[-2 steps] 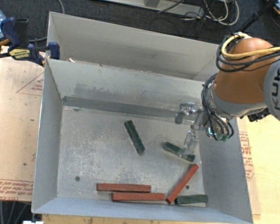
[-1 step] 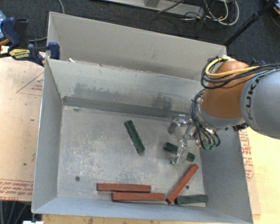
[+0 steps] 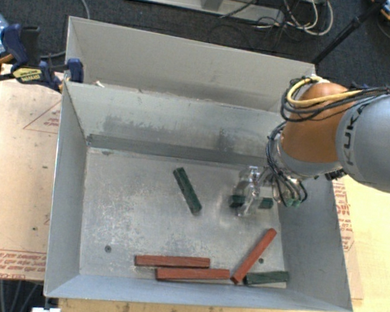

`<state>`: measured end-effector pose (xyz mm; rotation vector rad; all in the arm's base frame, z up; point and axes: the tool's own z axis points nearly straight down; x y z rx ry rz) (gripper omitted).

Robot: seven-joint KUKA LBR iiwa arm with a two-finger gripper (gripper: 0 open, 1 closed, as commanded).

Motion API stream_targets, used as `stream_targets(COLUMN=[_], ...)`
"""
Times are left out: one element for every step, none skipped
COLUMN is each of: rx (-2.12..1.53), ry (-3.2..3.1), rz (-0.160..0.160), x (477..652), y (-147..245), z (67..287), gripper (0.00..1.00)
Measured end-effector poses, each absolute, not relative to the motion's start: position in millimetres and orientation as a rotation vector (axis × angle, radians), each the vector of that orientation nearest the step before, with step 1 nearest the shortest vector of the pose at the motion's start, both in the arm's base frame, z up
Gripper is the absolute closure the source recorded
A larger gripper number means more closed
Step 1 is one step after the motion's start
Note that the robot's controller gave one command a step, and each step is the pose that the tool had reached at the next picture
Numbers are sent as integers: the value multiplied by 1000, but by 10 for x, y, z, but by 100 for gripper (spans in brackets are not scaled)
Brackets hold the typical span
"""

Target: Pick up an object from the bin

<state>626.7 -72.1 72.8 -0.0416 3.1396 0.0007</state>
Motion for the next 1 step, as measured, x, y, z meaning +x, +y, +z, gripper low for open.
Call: stream_targets(rx=[-57], ry=[3127], rz=[-2], x=[6557], y=[-679], z=[2396], gripper=[100])
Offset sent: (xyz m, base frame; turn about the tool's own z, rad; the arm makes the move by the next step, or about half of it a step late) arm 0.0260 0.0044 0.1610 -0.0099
